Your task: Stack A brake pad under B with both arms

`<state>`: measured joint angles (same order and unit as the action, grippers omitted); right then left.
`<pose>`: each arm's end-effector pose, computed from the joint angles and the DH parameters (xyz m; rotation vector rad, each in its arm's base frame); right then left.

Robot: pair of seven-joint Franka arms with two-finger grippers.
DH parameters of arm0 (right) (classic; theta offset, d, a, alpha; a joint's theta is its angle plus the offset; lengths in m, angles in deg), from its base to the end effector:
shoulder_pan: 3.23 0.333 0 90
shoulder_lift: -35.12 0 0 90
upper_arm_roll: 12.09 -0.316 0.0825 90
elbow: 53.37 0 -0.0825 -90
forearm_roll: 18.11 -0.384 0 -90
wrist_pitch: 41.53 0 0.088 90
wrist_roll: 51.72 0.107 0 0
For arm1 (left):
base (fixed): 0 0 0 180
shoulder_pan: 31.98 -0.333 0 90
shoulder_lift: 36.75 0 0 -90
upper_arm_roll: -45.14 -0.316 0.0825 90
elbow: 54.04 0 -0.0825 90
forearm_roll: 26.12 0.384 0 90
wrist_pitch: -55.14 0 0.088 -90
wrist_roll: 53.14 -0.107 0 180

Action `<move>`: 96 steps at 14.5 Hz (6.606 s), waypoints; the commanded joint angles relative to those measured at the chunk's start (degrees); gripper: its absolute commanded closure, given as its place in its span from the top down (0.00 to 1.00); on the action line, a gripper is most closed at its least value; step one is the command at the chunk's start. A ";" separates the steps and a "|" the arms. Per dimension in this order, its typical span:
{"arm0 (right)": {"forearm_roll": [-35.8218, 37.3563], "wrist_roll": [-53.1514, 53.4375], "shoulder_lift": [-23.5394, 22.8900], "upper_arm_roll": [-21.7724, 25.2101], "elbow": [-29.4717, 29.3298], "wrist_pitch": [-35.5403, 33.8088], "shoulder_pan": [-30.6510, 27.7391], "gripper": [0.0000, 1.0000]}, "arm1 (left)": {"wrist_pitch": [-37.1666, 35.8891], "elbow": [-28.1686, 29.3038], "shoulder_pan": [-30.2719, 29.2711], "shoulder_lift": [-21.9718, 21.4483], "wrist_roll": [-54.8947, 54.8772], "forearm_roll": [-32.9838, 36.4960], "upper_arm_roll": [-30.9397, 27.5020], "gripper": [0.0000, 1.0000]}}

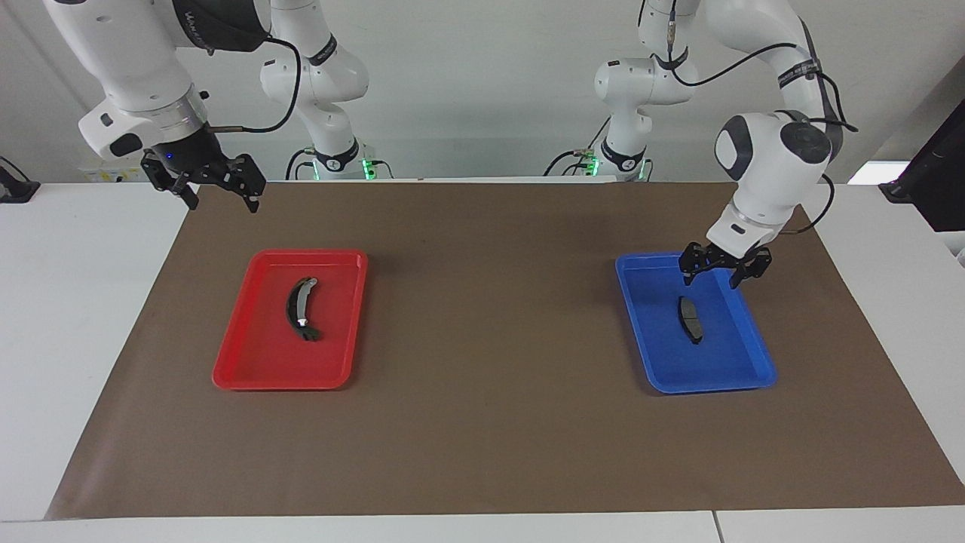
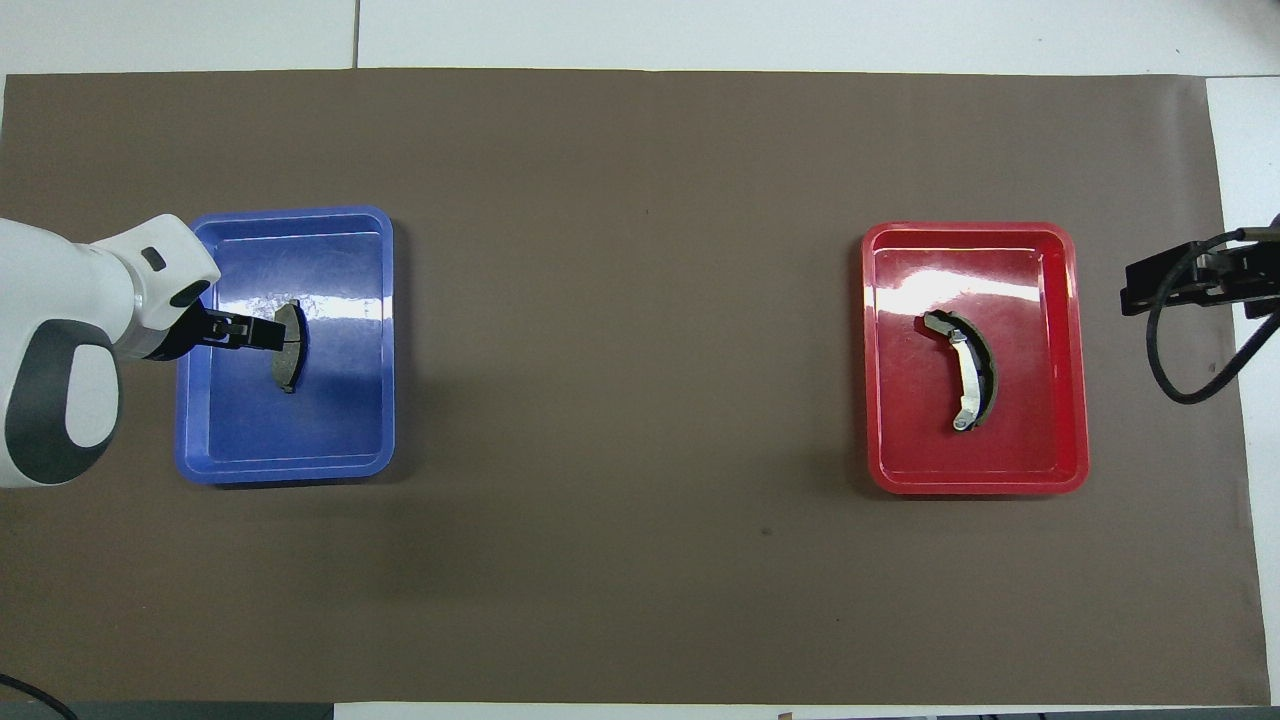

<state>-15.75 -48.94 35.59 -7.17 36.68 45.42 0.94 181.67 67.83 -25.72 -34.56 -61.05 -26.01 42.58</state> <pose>0.5462 -0.0119 0.6241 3.0980 -0.0974 -0.0701 0.5502 -0.0356 0.3958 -3.1197 0.3190 -0.0674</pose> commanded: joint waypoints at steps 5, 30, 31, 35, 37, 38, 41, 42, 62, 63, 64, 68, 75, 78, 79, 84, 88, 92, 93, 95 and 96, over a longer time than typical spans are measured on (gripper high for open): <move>0.02 -1.28 0.41 -0.08 0.48 0.14 -0.48 1.00 | 18.66 9.61 0.07 4.75 -0.35 -0.55 -0.52 0.89; -4.54 -5.67 4.74 0.27 31.84 30.79 -2.32 1.00 | 5.47 -6.29 32.30 8.61 36.21 0.24 -0.61 0.12; -5.07 -6.20 3.59 0.27 34.47 35.69 -2.24 1.00 | 5.57 -8.03 34.41 11.23 37.69 0.24 -0.70 0.15; -5.17 -7.17 -0.37 0.09 44.06 53.99 -1.45 0.99 | 9.86 -12.71 36.98 17.85 42.27 0.24 -0.52 0.31; -5.25 -8.31 -2.83 0.09 44.16 56.03 -1.27 0.99 | 10.05 -11.92 37.42 18.11 42.19 0.15 -0.43 0.49; -5.25 -9.01 -3.62 0.09 44.25 57.52 -1.27 0.98 | 10.05 -11.48 38.20 18.12 42.19 0.15 -0.43 0.62; -5.78 -10.24 -4.77 0.00 44.51 57.98 -1.18 0.97 | 9.27 -11.04 38.30 17.94 42.28 0.15 -0.43 0.75; -6.04 -11.47 -5.38 0.00 44.77 58.15 -1.18 0.96 | 9.00 -11.21 38.30 17.77 42.28 0.15 -0.52 0.78; -8.42 -9.92 -6.62 -0.35 35.22 46.67 0.66 0.00 | -21.57 -17.17 -2.82 -1.75 1.15 0.15 -1.22 0.98; -8.50 -7.55 -6.71 -0.35 32.67 43.77 2.23 0.00 | -23.76 -19.37 -4.31 -1.75 -0.07 0.15 -1.22 0.98; -8.42 -4.31 -7.14 -0.35 29.78 41.13 4.07 0.00 | -25.53 -21.13 -5.20 -1.66 -1.48 0.06 -1.31 0.98; -8.33 8.26 -9.16 -0.35 23.87 39.17 12.16 0.00 | -32.21 -26.15 -7.57 -1.57 -3.34 0.15 -1.40 0.98; -7.01 34.88 -18.62 -0.26 12.30 39.17 27.80 0.00 | -32.93 -25.54 -8.19 -2.19 -4.30 0.15 -1.49 0.98; -6.48 42.38 -24.45 -0.26 6.02 38.55 32.21 0.00 | -32.84 -25.37 -8.19 -2.27 -4.48 0.15 -1.49 0.98; -6.48 43.96 -25.42 -0.26 5.23 39.07 33.26 0.00 | -32.84 -25.28 -8.19 -2.27 -4.39 0.15 -1.49 0.98; -6.48 45.56 -27.71 -0.35 5.23 41.89 34.77 0.00 | -32.22 -25.28 -7.84 -2.27 -4.04 0.15 -1.40 0.98; -5.79 44.86 -28.59 -0.35 7.86 45.22 36.61 0.00 | -32.22 -25.28 -7.93 -2.27 -4.04 0.15 -1.40 0.98; -5.69 42.75 -28.50 -0.35 8.21 45.23 36.61 0.00 | -32.22 -25.28 -8.02 -2.27 -4.04 0.15 -1.40 0.98; -5.69 42.66 -28.42 -0.35 8.48 45.23 36.61 0.00 | -32.22 -25.28 -8.02 -2.27 -4.04 0.15 -1.40 0.98; -5.60 42.49 -28.15 -0.35 9.35 45.58 36.70 0.00 | -32.22 -25.28 -8.02 -2.27 -4.04 0.15 -1.40 0.98; -5.60 42.57 -28.15 -0.35 9.36 45.84 36.96 0.00 | -32.22 -25.28 -8.02 -2.27 -4.04 0.15 -1.40 0.98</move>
<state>-22.22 -5.28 6.25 -7.56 44.56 90.03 37.70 149.86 42.77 -33.23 -36.65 -64.52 -25.97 40.90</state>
